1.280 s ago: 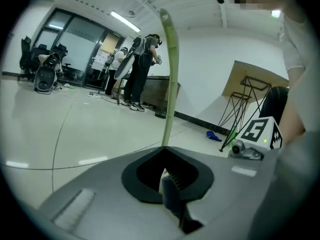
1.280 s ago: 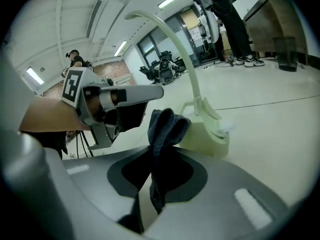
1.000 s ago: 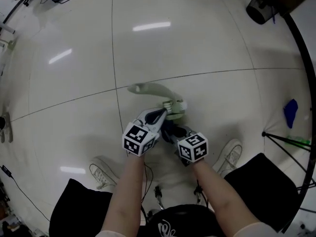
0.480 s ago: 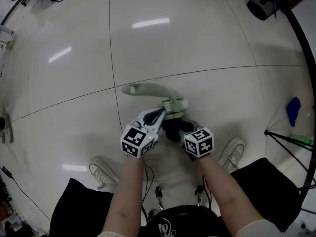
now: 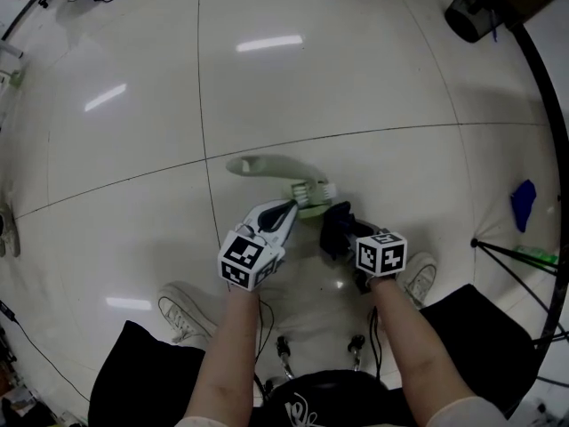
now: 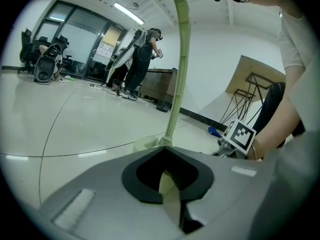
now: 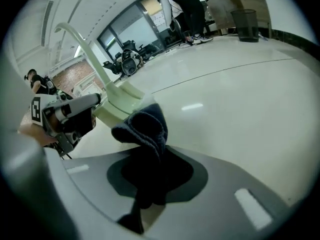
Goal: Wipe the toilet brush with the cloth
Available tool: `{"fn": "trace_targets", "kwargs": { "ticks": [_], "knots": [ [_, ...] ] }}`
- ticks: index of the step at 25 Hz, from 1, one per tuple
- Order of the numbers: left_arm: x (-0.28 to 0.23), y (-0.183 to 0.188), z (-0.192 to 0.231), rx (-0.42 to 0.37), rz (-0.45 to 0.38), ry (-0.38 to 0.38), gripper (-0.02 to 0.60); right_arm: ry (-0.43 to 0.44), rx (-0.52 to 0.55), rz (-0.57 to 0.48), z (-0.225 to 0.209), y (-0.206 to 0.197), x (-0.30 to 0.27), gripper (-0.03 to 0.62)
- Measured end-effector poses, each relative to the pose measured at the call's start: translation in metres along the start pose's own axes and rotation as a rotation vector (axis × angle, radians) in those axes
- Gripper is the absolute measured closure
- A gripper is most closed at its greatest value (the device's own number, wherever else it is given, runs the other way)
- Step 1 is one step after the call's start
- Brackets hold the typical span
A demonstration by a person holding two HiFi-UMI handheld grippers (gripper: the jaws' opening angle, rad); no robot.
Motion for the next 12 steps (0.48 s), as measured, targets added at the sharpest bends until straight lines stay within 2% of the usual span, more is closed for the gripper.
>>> {"fn": "trace_targets", "kwargs": {
  "ticks": [3, 5, 8, 12],
  "knots": [
    [0.001, -0.001, -0.001, 0.013, -0.009, 0.024, 0.575, -0.085, -0.069, -0.043, -0.027, 0.011, 0.018, 0.522],
    [0.001, -0.002, -0.004, 0.006, -0.008, 0.030, 0.575, -0.103, -0.114, -0.099, -0.042, 0.030, 0.024, 0.523],
    [0.000, -0.004, -0.008, 0.007, -0.011, 0.037, 0.575, -0.009, -0.096, -0.106, -0.046, 0.063, 0.014, 0.523],
    [-0.001, -0.002, -0.008, 0.015, -0.018, 0.040, 0.575, 0.180, -0.053, -0.016, -0.036, 0.097, -0.021, 0.523]
  ]
}}
Point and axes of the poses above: the fingertips, and each gripper's own axes: x backward along the fingers, z to its left, y out of its top, the point moved 9 cm from there along x, backward along the fingers, and after that the axes turned 4 degrees about -z, right-handed, at the moved point
